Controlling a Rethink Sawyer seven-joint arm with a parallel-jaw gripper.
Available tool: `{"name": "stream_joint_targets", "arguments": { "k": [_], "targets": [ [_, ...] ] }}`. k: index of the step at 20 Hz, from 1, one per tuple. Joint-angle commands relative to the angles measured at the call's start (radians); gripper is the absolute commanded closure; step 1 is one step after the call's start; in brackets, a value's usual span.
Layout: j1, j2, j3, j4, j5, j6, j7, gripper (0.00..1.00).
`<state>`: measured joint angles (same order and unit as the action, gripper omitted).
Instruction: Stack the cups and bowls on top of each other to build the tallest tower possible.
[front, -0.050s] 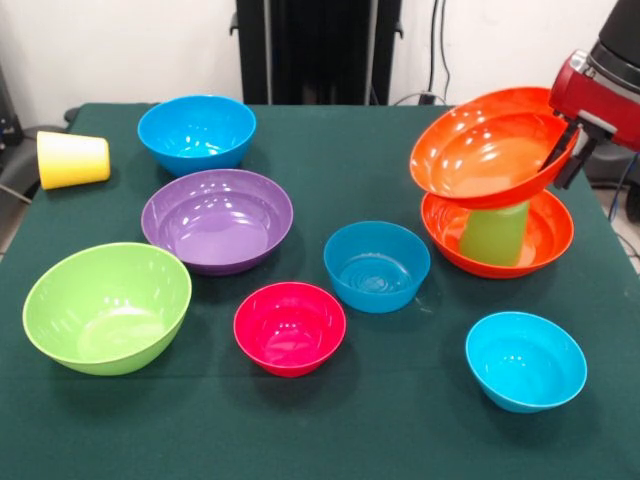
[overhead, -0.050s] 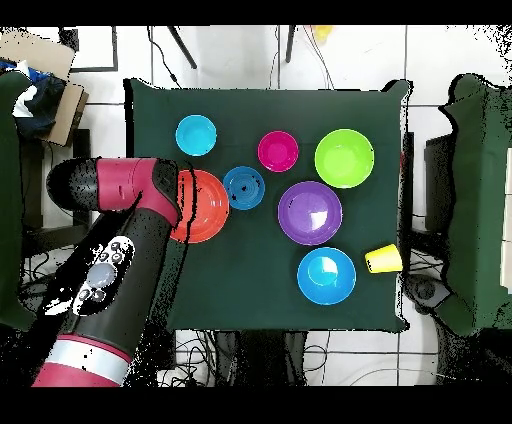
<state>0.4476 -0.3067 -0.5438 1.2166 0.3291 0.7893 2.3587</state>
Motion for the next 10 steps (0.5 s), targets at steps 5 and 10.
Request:
{"name": "stream_joint_targets", "arguments": {
  "k": [5,10],
  "targets": [
    [0.014,0.047,0.033,-0.078,0.014,0.078,0.239,1.00],
    [0.024,0.068,0.022,-0.091,0.019,0.072,0.261,1.00]
  ]
}}
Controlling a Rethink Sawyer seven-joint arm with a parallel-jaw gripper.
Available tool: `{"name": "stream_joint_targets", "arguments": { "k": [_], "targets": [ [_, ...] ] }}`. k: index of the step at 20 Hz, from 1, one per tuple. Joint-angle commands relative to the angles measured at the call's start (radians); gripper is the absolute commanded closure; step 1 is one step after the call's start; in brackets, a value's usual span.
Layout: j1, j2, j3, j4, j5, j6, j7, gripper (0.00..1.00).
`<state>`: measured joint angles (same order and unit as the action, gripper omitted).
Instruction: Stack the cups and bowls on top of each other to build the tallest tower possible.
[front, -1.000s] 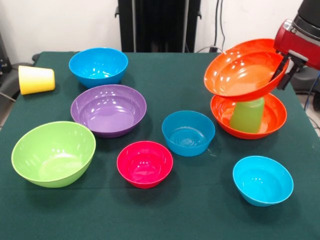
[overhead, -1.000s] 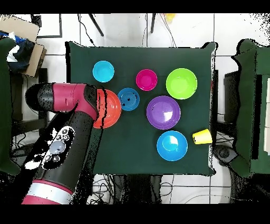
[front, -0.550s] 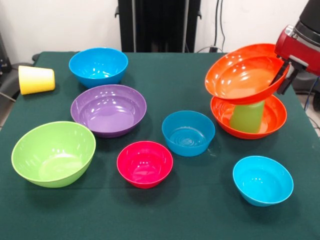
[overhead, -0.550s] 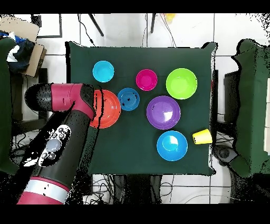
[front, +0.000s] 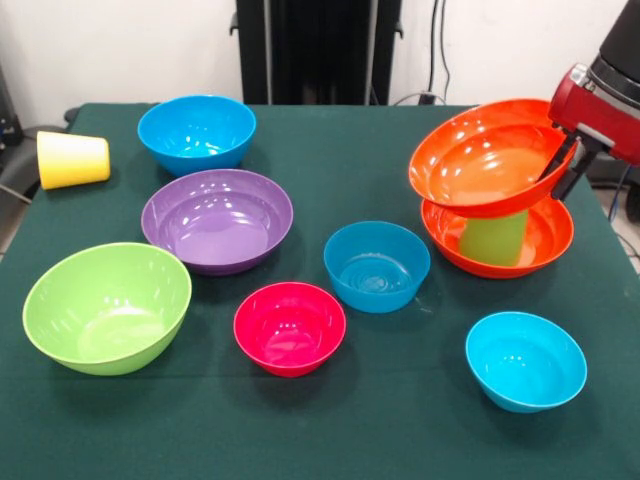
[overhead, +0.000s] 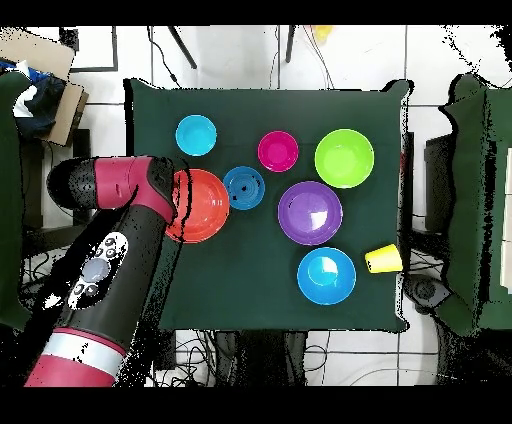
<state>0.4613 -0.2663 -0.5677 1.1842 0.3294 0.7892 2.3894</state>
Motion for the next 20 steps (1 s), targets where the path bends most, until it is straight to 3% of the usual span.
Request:
{"name": "stream_joint_targets", "arguments": {
  "k": [1,20],
  "targets": [
    [0.013,0.033,0.044,-0.060,0.020,0.067,0.236,1.00],
    [0.040,0.093,0.023,-0.080,0.024,0.020,0.298,1.00]
  ]
}}
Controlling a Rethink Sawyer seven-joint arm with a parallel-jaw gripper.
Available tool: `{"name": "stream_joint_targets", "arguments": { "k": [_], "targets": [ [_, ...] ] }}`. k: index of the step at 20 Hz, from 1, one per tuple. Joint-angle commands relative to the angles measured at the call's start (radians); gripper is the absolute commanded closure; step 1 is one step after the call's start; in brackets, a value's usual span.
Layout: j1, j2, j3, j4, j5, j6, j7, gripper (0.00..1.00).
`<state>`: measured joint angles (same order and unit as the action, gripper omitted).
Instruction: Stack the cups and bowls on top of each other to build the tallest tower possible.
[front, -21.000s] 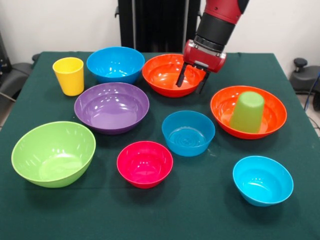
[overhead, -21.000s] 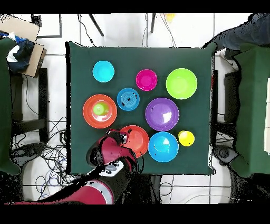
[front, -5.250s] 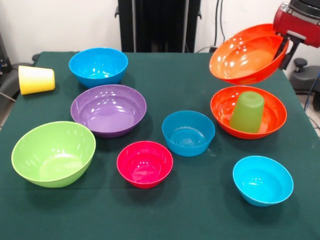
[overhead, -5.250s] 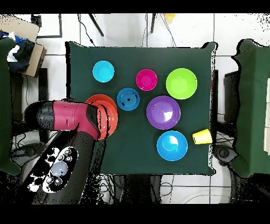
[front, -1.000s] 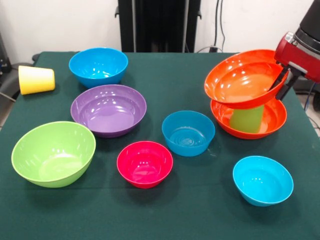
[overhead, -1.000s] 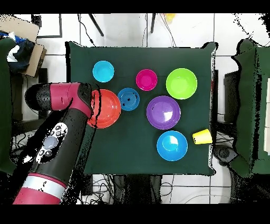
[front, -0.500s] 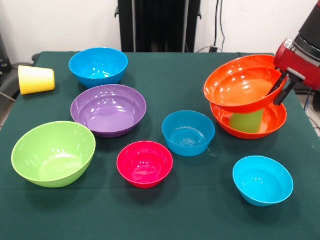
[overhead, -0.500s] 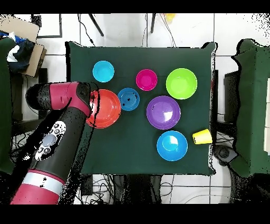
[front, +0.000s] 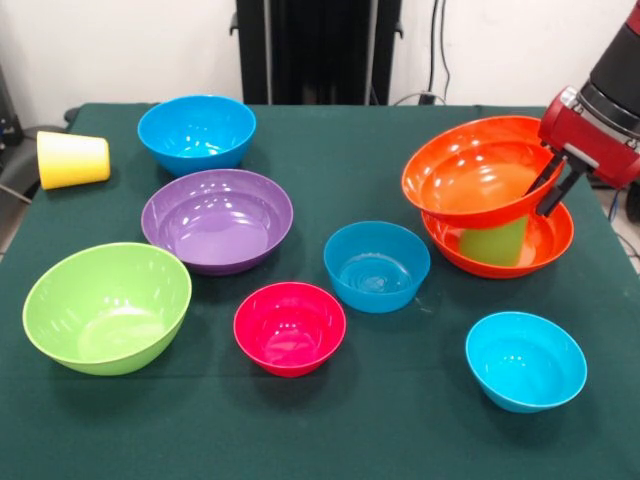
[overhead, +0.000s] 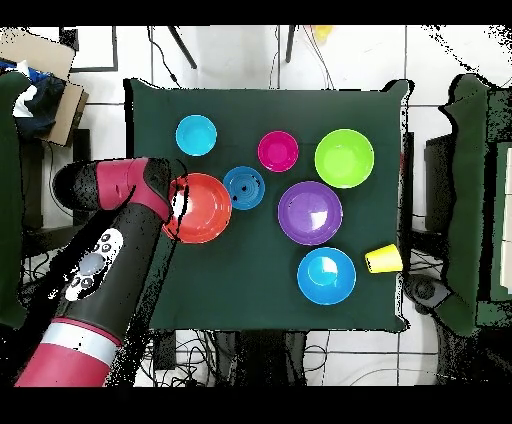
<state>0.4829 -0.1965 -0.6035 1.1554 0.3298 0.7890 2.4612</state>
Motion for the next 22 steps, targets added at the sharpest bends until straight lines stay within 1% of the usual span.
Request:
{"name": "stream_joint_targets", "arguments": {
  "k": [1,6,14,22],
  "targets": [
    [0.019,0.026,0.056,-0.054,0.024,0.022,0.228,1.00],
    [0.024,0.027,0.056,-0.049,0.027,0.018,0.229,1.00],
    [0.028,0.060,0.036,-0.084,0.036,0.031,0.252,1.00],
    [0.032,0.076,0.023,-0.096,0.050,0.036,0.250,1.00]
  ]
}}
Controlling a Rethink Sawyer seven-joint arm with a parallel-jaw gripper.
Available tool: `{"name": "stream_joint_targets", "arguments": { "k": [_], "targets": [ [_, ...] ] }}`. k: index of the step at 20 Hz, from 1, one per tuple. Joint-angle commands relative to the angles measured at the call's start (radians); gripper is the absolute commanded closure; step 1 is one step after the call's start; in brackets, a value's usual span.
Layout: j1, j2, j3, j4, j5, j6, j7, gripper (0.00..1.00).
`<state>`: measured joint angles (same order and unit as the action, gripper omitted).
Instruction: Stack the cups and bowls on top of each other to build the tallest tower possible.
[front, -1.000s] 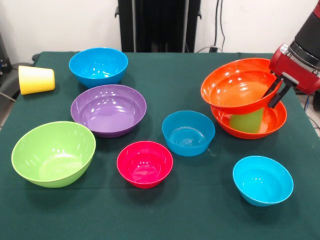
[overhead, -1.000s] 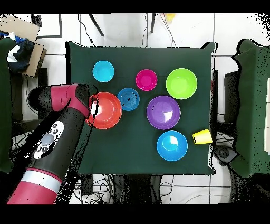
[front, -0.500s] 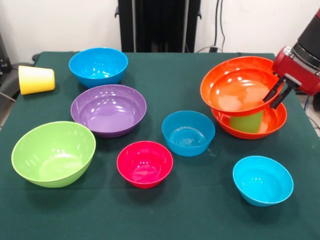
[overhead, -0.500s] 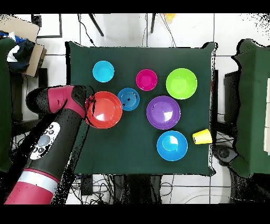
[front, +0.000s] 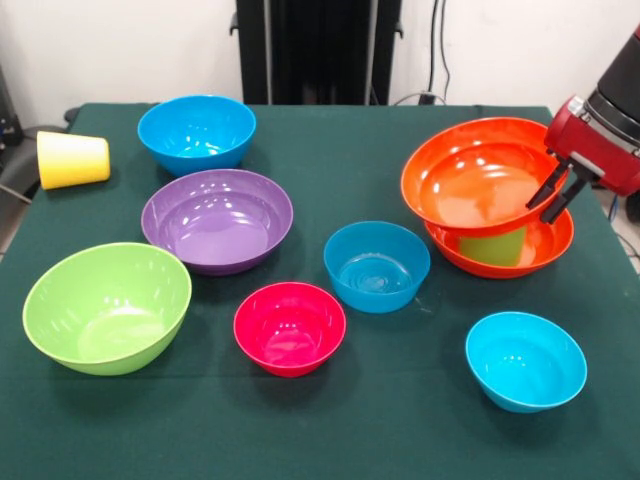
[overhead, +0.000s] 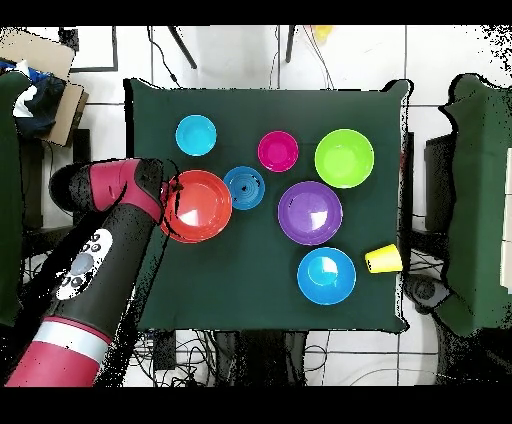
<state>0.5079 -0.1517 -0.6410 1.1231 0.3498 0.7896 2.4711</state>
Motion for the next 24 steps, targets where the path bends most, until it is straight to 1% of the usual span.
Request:
{"name": "stream_joint_targets", "arguments": {
  "k": [1,4,8,11,13,18,24],
  "targets": [
    [0.009,0.033,0.058,-0.065,0.034,0.036,0.243,1.00],
    [0.016,0.036,0.051,-0.062,0.045,0.040,0.254,1.00],
    [0.035,0.027,0.046,-0.035,0.060,0.045,0.268,1.00],
    [0.059,0.029,0.037,-0.012,0.077,0.043,0.303,1.00],
    [0.078,0.017,0.036,0.019,0.089,0.042,0.320,1.00],
    [0.106,-0.044,0.050,0.107,0.105,0.041,0.301,1.00],
    [0.108,-0.052,0.060,0.142,0.108,0.001,0.291,1.00]
  ]
}}
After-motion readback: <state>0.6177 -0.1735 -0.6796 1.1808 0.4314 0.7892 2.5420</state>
